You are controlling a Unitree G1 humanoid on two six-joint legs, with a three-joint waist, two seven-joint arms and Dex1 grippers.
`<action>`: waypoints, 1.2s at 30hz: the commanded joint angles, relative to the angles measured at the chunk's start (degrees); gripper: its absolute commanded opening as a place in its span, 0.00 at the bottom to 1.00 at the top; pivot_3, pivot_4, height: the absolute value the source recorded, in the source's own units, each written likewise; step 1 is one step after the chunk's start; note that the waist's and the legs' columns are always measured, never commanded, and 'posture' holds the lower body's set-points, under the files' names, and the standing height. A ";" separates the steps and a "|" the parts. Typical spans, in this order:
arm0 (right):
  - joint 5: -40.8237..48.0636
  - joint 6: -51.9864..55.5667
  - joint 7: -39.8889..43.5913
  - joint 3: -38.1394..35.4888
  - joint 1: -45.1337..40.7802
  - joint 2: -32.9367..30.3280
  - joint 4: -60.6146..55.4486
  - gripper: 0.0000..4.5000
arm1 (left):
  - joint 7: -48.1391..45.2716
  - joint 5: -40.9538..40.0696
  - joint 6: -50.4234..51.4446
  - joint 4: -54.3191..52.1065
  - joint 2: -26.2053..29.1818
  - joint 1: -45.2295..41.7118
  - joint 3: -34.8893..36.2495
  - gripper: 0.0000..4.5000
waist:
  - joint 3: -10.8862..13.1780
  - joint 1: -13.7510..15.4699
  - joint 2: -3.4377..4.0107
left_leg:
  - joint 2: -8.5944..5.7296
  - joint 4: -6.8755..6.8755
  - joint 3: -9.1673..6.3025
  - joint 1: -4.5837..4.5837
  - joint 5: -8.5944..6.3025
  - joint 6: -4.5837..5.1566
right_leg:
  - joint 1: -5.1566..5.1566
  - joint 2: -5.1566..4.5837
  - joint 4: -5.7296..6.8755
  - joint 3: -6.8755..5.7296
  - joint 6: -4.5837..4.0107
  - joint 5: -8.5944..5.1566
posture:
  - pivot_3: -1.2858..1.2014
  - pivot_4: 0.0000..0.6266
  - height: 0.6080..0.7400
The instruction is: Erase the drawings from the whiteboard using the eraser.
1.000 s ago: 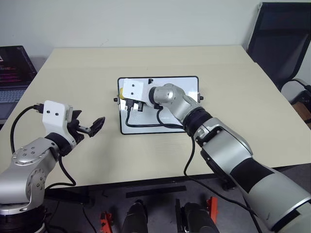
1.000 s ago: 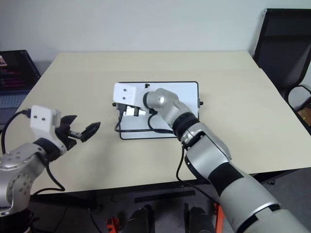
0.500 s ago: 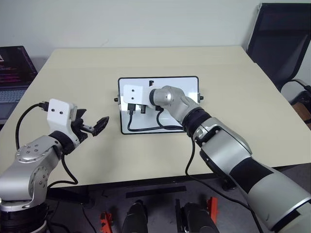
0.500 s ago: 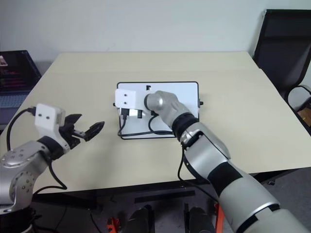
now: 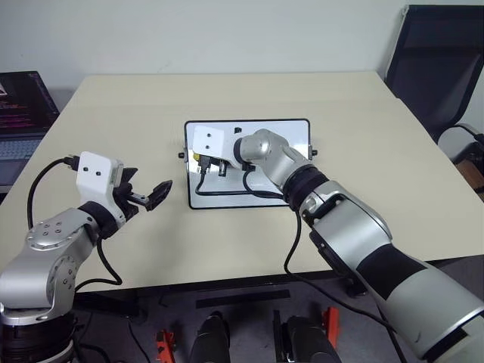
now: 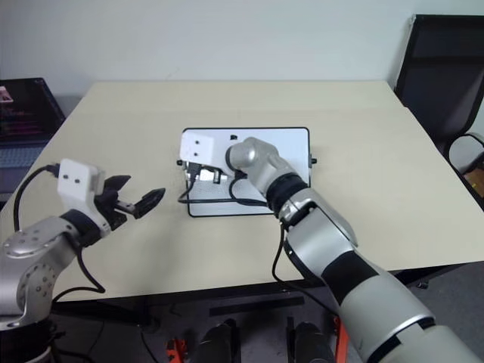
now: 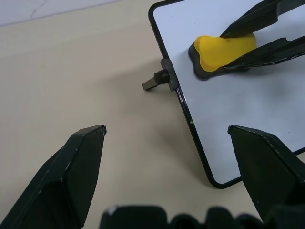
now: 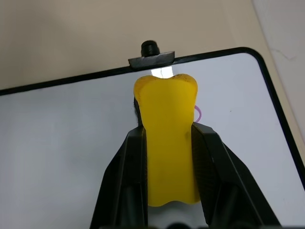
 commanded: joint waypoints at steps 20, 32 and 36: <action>-6.26 1.17 -3.72 5.10 -4.65 -2.52 2.65 0.21 | -0.39 0.85 -1.72 -0.10 0.02 -1.47 -1.02 1.00 | -0.02 0.34 -0.02 | -0.01 0.03 -0.03 0.03 0.01 0.01 | 0.03 0.00 0.01 -0.01 0.08 0.02 | 0.52 0.24 1.00; -6.36 -0.58 6.62 7.20 -3.45 -1.04 3.25 0.21 | -0.14 0.76 -1.65 -0.62 -0.39 -1.07 -1.02 1.00 | -0.02 0.25 -0.03 | 0.00 0.00 -0.04 0.03 0.02 0.01 | 0.03 0.01 0.01 -0.02 0.03 0.02 | 0.52 0.24 1.00; -5.14 0.18 -1.12 4.75 -5.02 -0.75 3.31 0.21 | 0.04 0.73 -1.60 -1.01 -0.55 -0.51 -0.79 1.00 | -0.01 0.21 -0.02 | 0.00 0.02 -0.04 0.04 0.02 0.00 | 0.04 0.01 0.02 -0.02 0.07 0.02 | 0.52 0.24 1.00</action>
